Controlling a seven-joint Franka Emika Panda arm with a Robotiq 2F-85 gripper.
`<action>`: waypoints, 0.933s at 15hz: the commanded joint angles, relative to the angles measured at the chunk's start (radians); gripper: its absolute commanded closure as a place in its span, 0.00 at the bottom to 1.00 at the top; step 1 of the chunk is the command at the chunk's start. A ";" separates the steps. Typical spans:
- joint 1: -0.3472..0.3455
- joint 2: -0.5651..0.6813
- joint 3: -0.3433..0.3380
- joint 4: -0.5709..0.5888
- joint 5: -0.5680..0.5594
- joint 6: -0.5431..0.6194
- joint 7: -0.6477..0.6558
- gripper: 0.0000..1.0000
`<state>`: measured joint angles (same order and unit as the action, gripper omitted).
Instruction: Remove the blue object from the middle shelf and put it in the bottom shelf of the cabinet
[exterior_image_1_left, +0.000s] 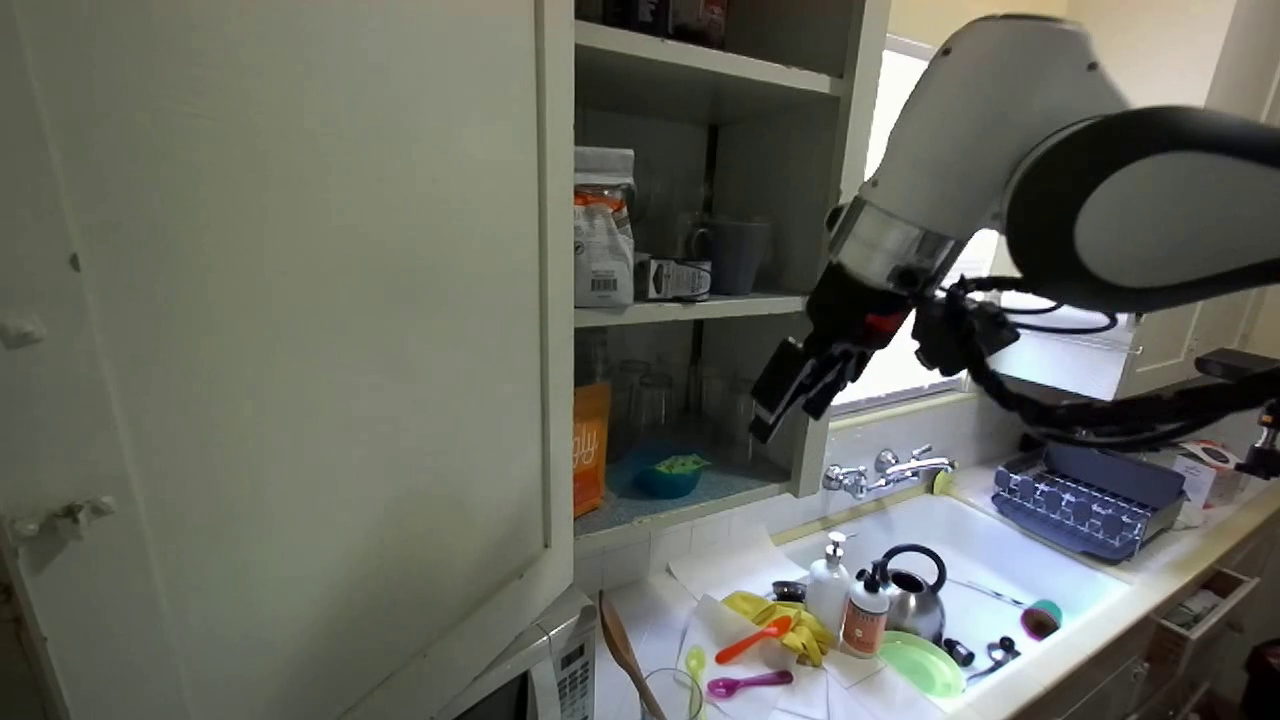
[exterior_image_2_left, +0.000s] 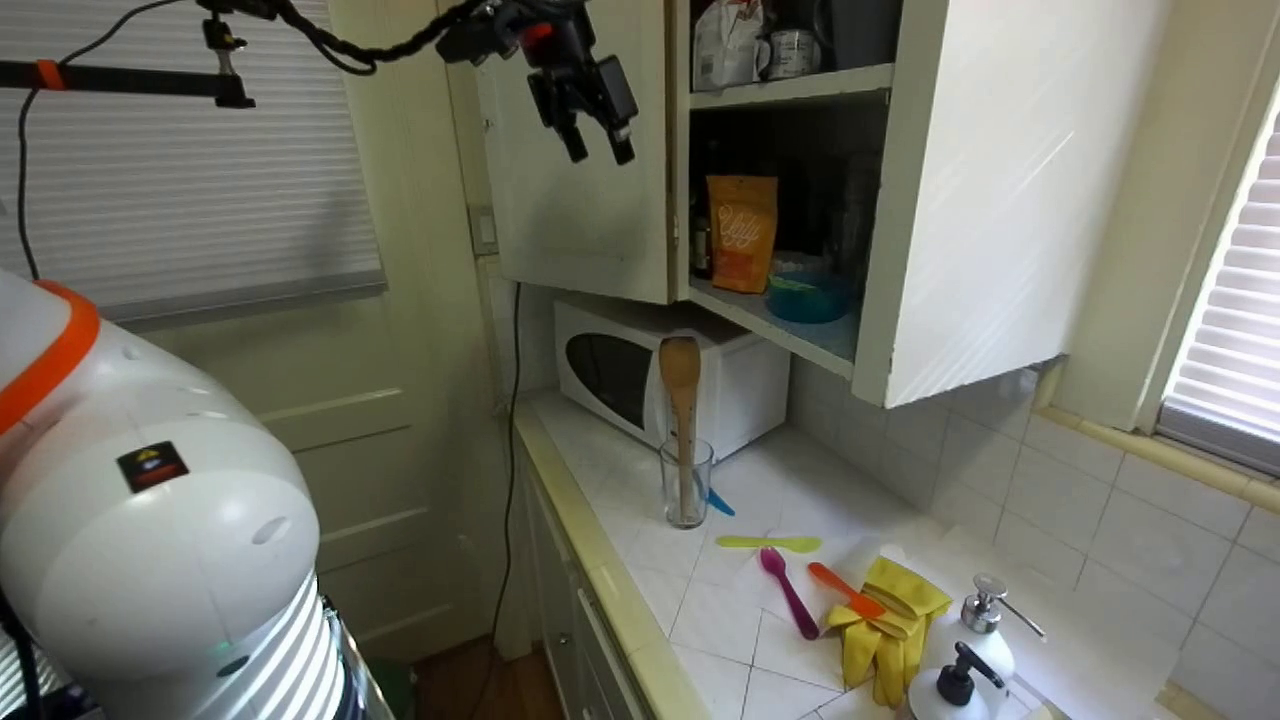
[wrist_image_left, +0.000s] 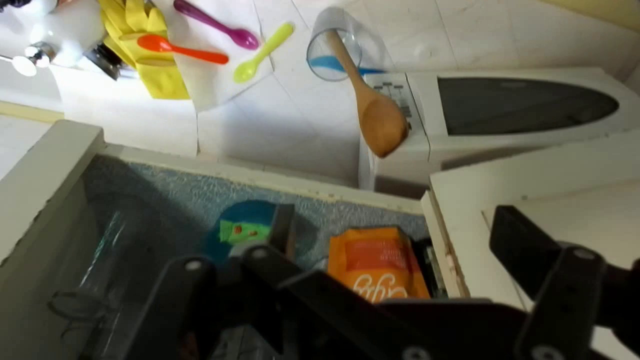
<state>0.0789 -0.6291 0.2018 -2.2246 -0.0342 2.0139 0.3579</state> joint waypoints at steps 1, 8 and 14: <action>-0.054 -0.072 0.000 0.051 0.007 0.030 0.077 0.00; -0.059 -0.059 0.009 0.066 0.007 0.018 0.046 0.00; -0.135 -0.020 0.027 0.134 -0.022 0.151 0.143 0.00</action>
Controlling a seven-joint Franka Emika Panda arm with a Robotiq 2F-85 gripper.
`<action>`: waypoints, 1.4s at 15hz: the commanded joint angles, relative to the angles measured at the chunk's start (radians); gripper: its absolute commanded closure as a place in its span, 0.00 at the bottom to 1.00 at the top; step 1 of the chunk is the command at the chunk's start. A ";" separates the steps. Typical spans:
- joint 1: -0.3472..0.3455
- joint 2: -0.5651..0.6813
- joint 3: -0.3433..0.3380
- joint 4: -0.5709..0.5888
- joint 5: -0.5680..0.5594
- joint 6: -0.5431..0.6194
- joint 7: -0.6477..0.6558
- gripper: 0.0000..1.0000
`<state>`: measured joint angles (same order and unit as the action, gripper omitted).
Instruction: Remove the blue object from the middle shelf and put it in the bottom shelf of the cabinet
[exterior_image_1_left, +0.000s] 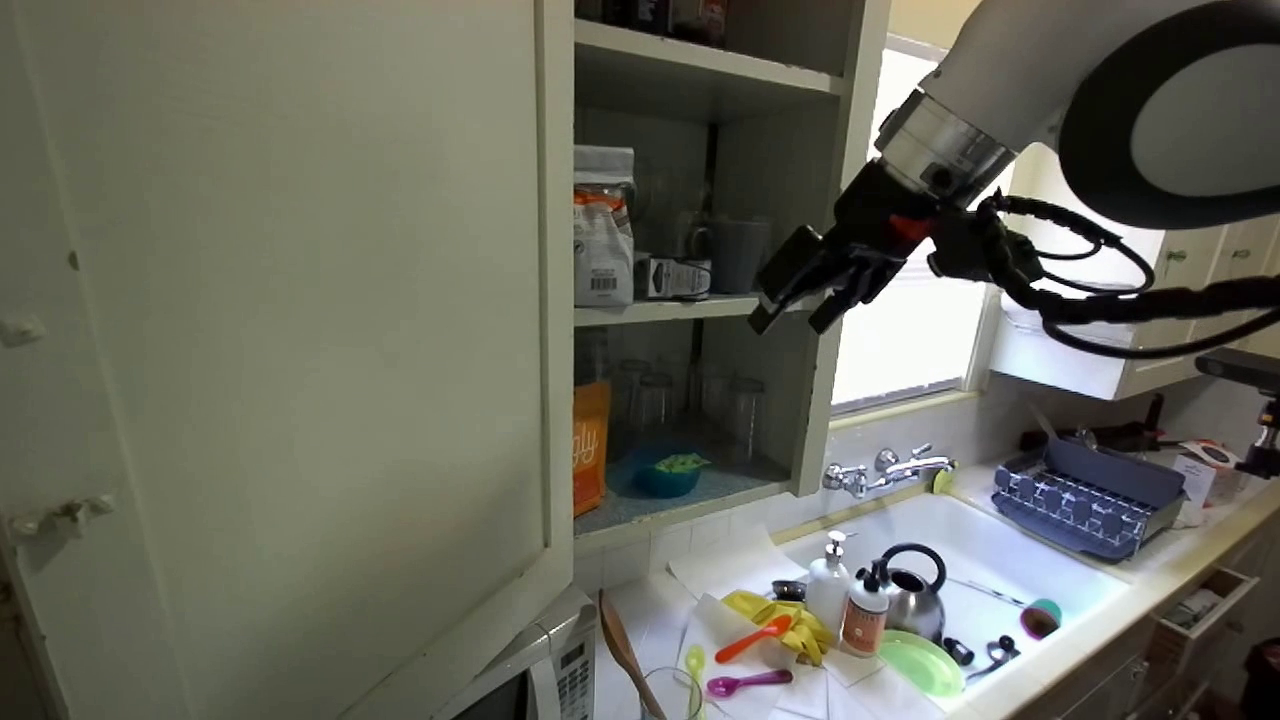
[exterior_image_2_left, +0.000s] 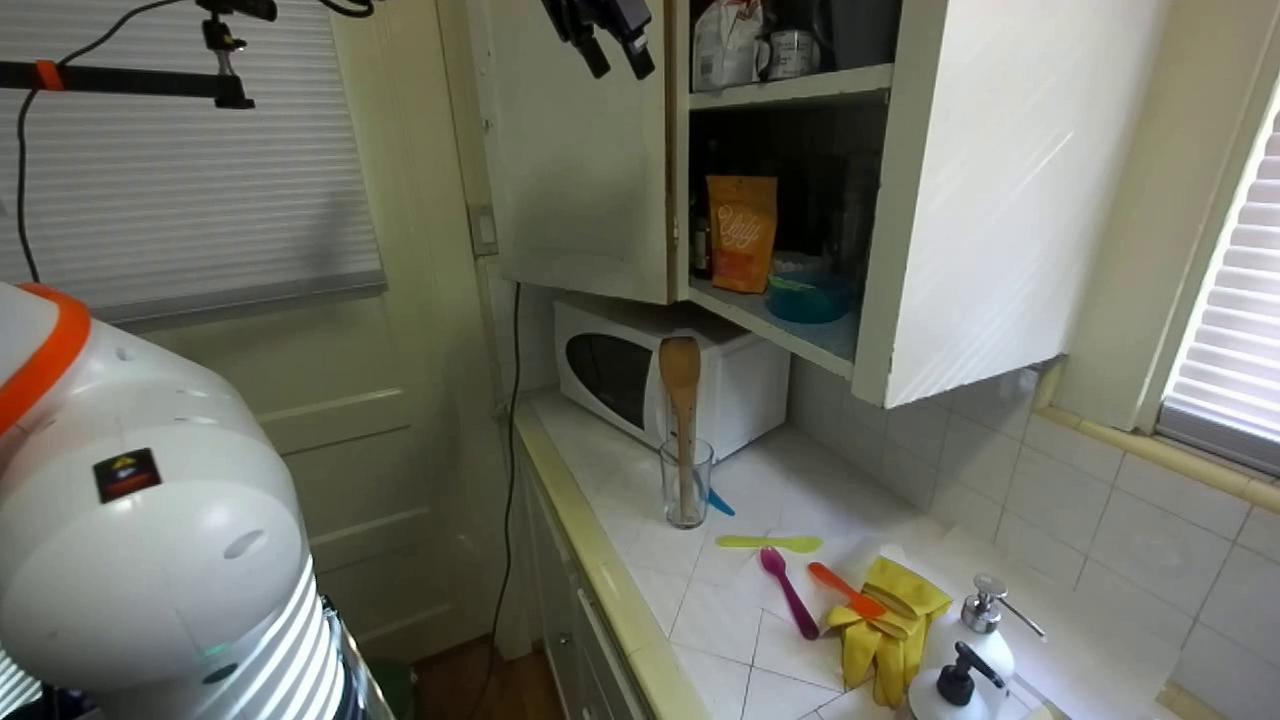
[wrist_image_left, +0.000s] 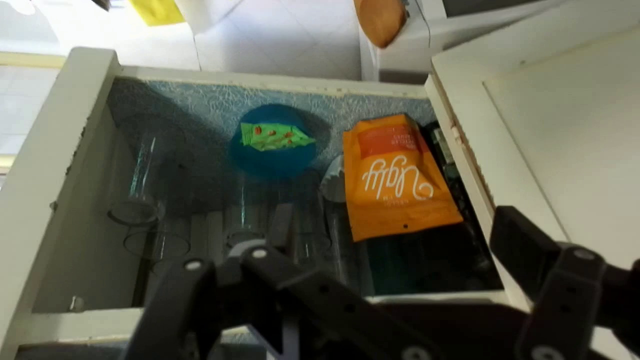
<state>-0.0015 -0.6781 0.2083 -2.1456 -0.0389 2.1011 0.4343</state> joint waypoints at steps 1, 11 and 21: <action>-0.072 0.036 0.023 0.073 -0.018 0.084 0.084 0.00; -0.261 0.171 0.085 0.159 -0.163 0.317 0.320 0.00; -0.253 0.290 0.090 0.180 -0.338 0.423 0.477 0.00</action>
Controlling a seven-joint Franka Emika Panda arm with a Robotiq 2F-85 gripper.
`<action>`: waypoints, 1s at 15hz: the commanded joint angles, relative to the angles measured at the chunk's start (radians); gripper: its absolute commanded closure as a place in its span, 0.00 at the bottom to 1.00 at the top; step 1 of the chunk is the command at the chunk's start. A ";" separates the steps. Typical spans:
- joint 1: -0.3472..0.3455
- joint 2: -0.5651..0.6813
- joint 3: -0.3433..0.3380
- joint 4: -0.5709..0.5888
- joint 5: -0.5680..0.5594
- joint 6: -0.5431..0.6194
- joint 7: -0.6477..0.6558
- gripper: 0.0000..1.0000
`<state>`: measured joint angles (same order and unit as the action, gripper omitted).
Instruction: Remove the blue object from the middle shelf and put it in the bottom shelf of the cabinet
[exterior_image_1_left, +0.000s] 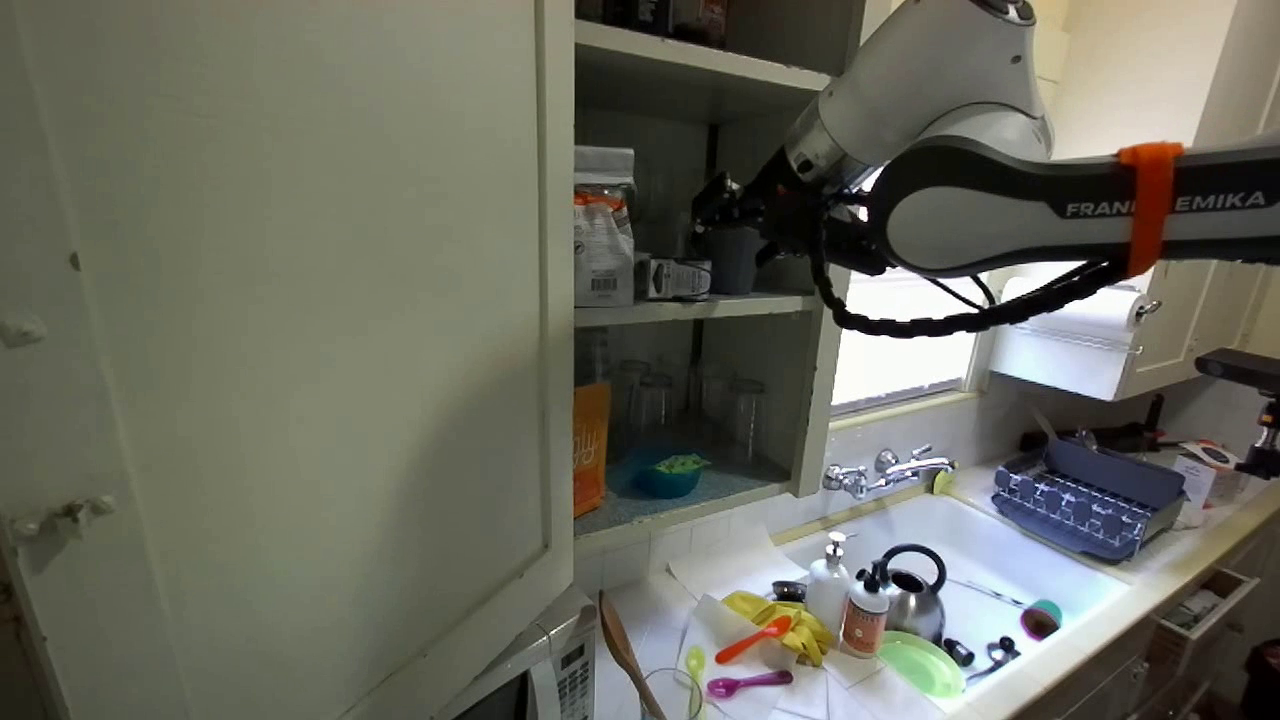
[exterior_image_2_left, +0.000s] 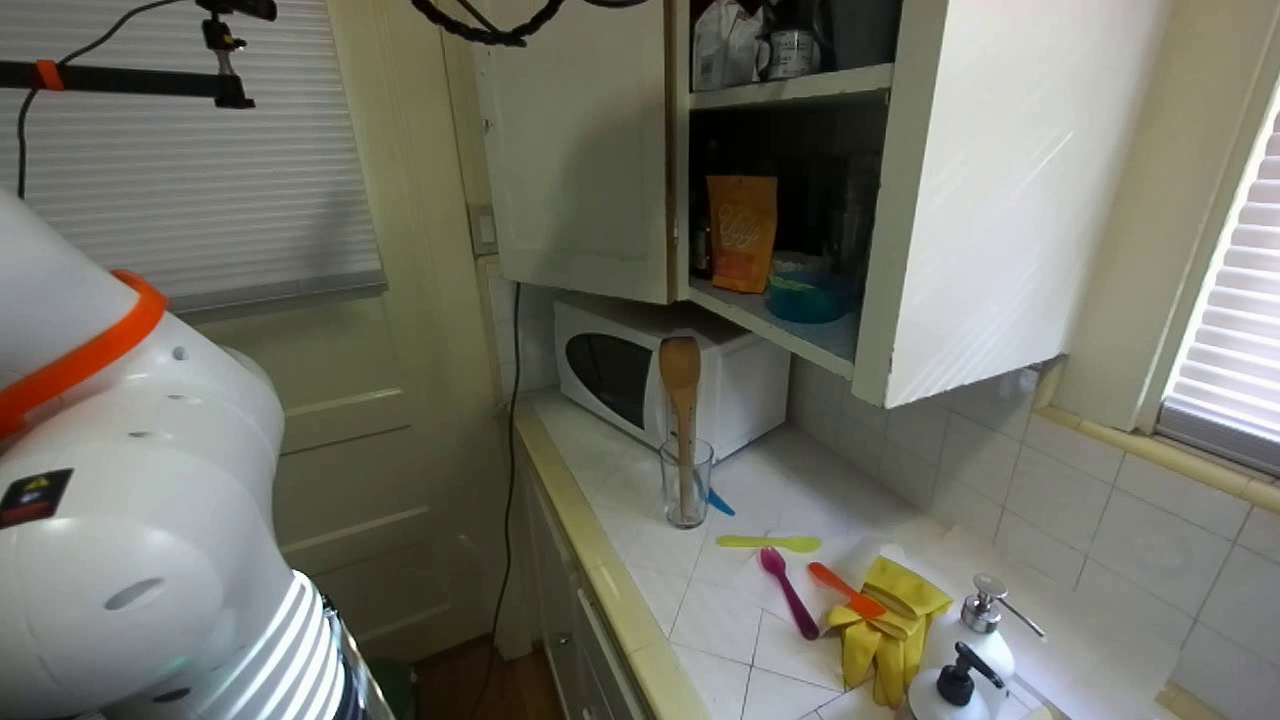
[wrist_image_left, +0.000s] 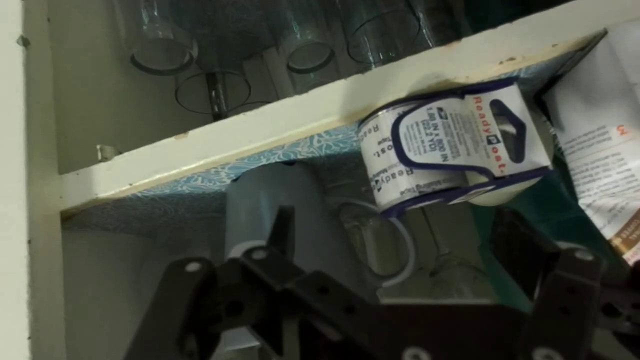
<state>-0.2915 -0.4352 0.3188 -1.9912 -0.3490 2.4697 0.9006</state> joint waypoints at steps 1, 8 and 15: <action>0.038 0.016 -0.028 0.005 -0.024 0.017 0.012 0.00; 0.054 0.029 -0.040 0.009 -0.010 0.021 0.009 0.00; 0.068 0.103 -0.032 0.030 -0.023 0.065 0.061 0.00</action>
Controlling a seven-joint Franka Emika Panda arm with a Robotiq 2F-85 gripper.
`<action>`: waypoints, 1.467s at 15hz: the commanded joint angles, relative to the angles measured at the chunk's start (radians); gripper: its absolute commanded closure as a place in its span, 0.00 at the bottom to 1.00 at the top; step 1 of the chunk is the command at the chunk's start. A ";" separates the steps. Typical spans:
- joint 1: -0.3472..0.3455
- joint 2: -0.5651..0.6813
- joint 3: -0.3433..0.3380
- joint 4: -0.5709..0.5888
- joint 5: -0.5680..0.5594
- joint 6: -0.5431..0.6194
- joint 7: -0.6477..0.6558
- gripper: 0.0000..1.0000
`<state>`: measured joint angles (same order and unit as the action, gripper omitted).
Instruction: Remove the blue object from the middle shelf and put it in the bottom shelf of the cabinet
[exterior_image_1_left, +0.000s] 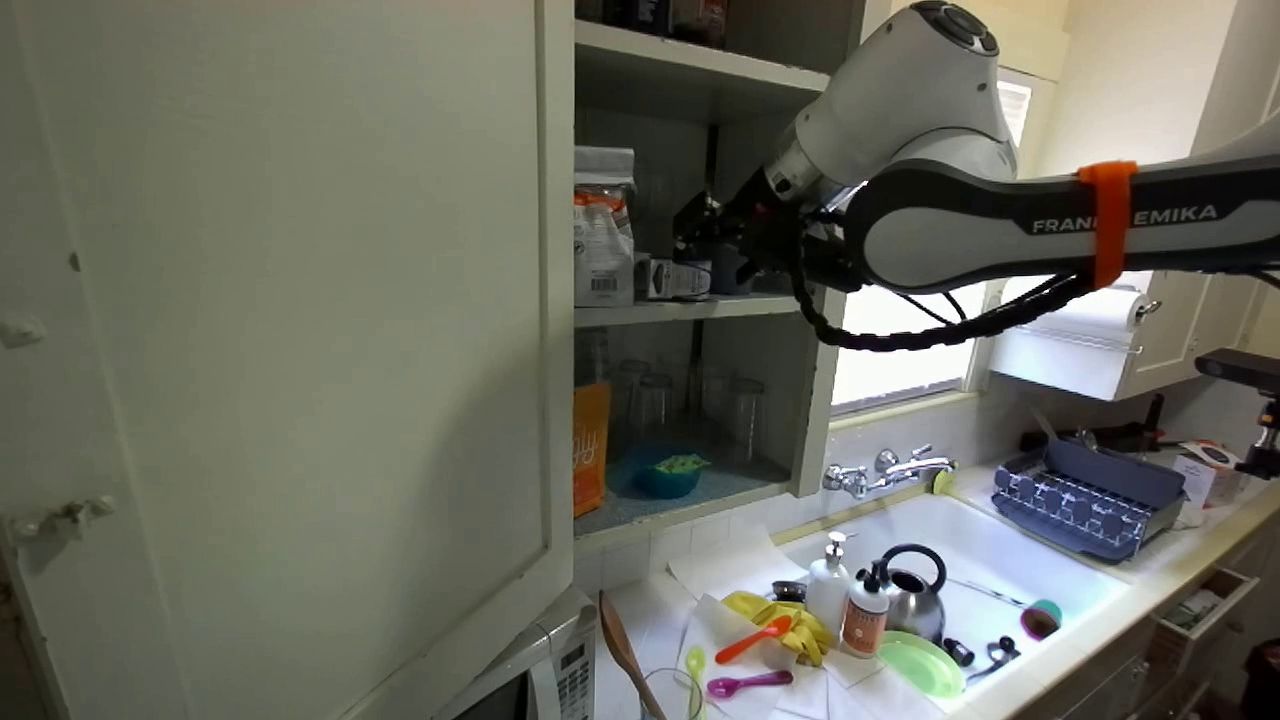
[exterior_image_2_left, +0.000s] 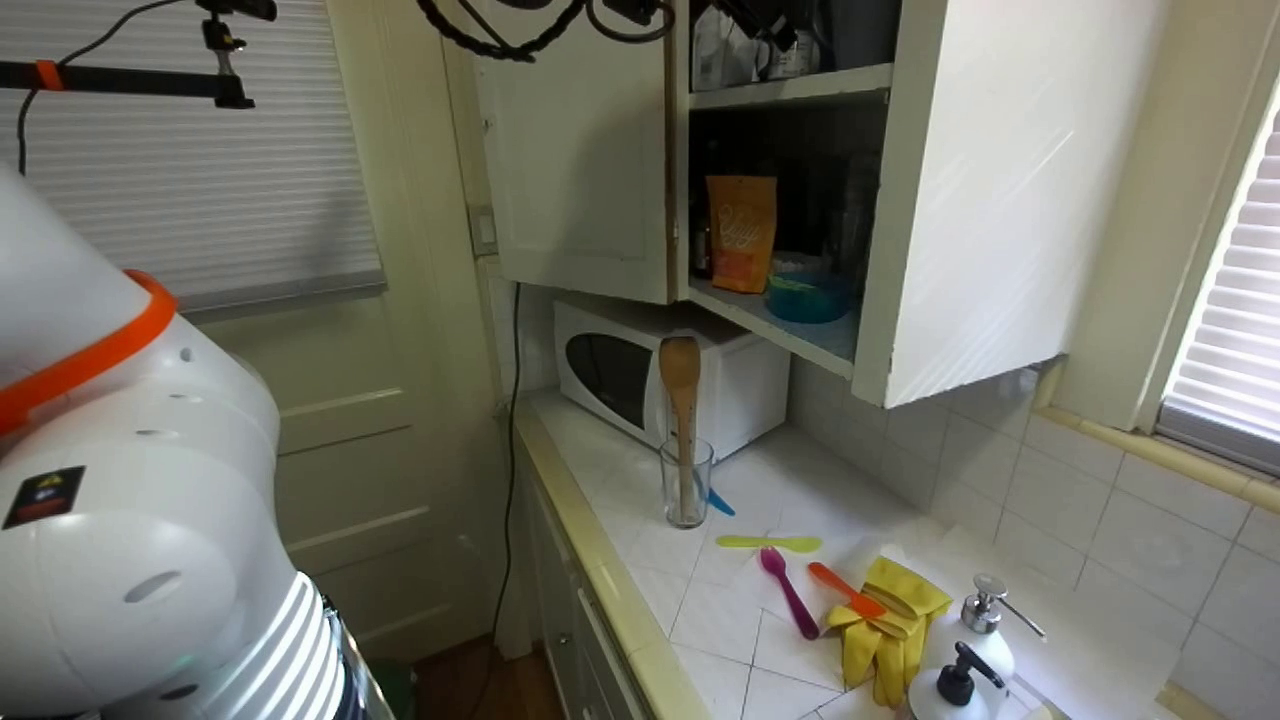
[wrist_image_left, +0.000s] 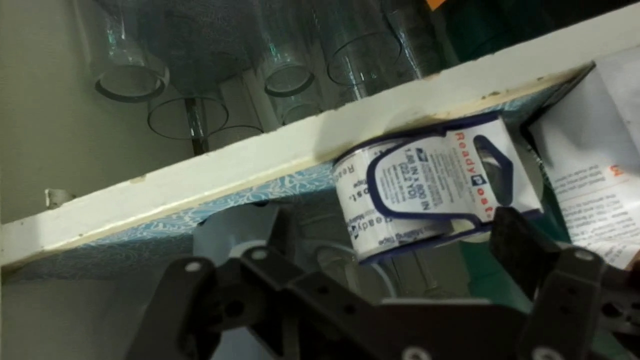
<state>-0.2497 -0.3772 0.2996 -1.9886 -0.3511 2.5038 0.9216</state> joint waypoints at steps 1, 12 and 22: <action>0.032 0.053 -0.015 0.028 -0.019 0.041 0.038 0.00; 0.045 0.055 -0.030 0.044 -0.088 0.063 0.012 0.00; 0.049 0.063 -0.051 0.045 -0.135 0.049 -0.002 0.55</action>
<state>-0.2078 -0.3275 0.2568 -1.9508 -0.4556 2.5595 0.9089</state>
